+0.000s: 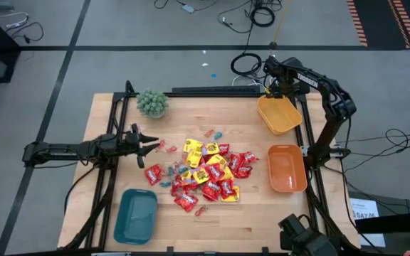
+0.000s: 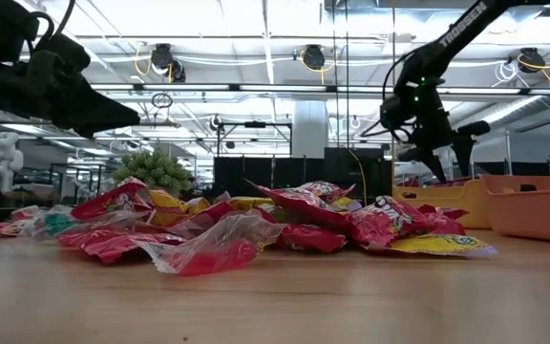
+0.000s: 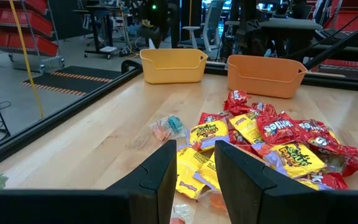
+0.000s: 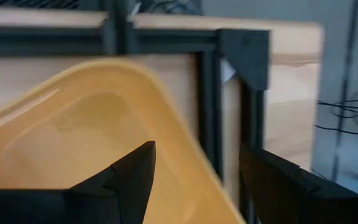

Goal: Sort candy
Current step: Move the yellow bin to the center

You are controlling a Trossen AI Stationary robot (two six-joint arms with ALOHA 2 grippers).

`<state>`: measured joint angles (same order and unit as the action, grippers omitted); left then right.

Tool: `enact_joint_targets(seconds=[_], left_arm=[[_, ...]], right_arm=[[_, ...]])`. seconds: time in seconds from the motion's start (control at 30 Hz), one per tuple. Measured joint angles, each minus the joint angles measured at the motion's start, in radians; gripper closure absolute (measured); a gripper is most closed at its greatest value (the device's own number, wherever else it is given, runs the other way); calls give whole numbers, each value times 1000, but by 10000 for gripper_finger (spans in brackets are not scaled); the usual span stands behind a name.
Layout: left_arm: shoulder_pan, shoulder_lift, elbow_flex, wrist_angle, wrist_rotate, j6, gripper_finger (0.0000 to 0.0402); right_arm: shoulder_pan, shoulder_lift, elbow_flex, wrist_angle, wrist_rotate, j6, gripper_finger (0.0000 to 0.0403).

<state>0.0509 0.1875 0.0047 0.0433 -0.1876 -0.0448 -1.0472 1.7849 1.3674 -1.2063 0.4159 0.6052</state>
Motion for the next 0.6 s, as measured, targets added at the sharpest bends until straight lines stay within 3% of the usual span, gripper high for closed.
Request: enact_joint_targets(seconds=[0.47,0.6], left_arm=[[0,0,0,0,0,0,283],[0,0,0,0,0,0,283]], right_arm=[[8,136,0,-88,7,-18,181],[14,155,0,-113,5,-26,209]])
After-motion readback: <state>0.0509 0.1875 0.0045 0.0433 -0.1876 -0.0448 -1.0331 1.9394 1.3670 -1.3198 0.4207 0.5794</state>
